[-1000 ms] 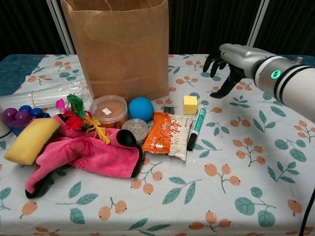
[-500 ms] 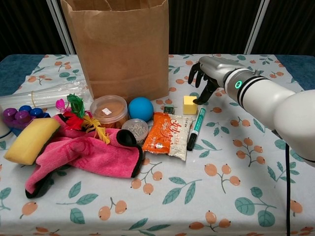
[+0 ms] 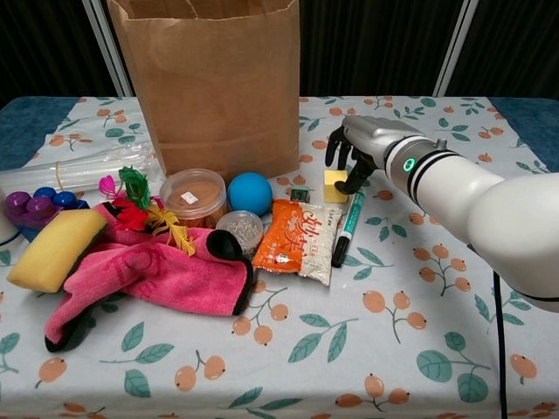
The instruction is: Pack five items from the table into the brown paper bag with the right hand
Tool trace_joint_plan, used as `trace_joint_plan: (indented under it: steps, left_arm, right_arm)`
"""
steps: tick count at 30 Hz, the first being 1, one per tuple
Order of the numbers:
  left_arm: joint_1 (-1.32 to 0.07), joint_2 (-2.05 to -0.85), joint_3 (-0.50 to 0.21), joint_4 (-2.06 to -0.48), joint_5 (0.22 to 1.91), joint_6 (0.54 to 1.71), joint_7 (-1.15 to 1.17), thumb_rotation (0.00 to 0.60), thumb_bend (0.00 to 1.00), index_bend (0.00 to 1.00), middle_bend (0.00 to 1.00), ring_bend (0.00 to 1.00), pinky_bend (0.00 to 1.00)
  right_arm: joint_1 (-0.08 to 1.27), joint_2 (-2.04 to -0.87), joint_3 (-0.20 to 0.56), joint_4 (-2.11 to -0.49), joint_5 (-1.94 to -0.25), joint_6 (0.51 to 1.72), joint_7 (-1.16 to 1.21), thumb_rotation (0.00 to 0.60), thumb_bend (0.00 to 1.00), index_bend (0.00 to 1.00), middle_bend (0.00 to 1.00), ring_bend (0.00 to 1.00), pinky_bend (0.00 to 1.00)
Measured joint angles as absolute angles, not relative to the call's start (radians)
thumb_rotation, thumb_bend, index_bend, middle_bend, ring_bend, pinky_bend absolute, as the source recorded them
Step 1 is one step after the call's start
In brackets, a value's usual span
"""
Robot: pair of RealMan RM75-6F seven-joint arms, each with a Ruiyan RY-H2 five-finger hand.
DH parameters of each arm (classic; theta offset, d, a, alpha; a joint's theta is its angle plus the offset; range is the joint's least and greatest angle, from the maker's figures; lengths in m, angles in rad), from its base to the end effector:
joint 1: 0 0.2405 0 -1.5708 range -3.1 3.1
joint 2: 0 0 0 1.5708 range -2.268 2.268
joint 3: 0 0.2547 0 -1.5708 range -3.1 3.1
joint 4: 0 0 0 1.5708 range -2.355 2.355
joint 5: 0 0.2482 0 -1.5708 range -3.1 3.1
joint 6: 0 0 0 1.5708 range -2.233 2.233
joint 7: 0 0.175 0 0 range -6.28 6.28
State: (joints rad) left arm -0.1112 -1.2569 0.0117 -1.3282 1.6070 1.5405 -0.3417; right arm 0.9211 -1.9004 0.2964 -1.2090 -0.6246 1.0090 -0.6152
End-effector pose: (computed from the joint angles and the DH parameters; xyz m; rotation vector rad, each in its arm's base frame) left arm -0.3500 0.2120 0.0986 -1.4286 -1.0130 -1.1155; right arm -0.1021 -0.4049 -0.1440 1.6641 -1.1487 0.7610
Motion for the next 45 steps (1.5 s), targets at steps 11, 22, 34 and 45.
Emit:
trace_joint_plan:
  steps: [11,22,34,45]
  left_arm:
    - [-0.12,-1.259,0.008,-1.331,1.609,1.533,-0.342,0.6,0.06,0.11,0.1,0.06,0.16]
    - [-0.116,-1.256,0.007,-1.327,1.602,1.533,-0.34,0.6,0.06,0.11,0.1,0.06,0.16]
    - [-0.113,-1.259,0.007,-1.324,1.596,1.53,-0.341,0.6,0.06,0.11,0.1,0.06,0.16]
    - [-0.11,-1.25,0.008,-1.338,1.604,1.54,-0.337,0.6,0.06,0.11,0.1,0.06,0.16]
  right_arm:
    - [0.906,-1.85,0.322,-1.3,-0.65,1.045,-0.62,0.6,0.17,0.37,0.36,0.25,0.23]
    - [0.916,-1.891,0.313,-1.239,-0.605,1.006,-0.645,0.6,0.16,0.37,0.36,0.25,0.23]
    - [0.924,-1.923,0.32,-1.187,-0.598,1.003,-0.659,0.6,0.25,0.5,0.46,0.35,0.34]
    - [0.897,-1.849,0.343,-1.324,-0.665,1.075,-0.637,0.6,0.27,0.53,0.48,0.37,0.37]
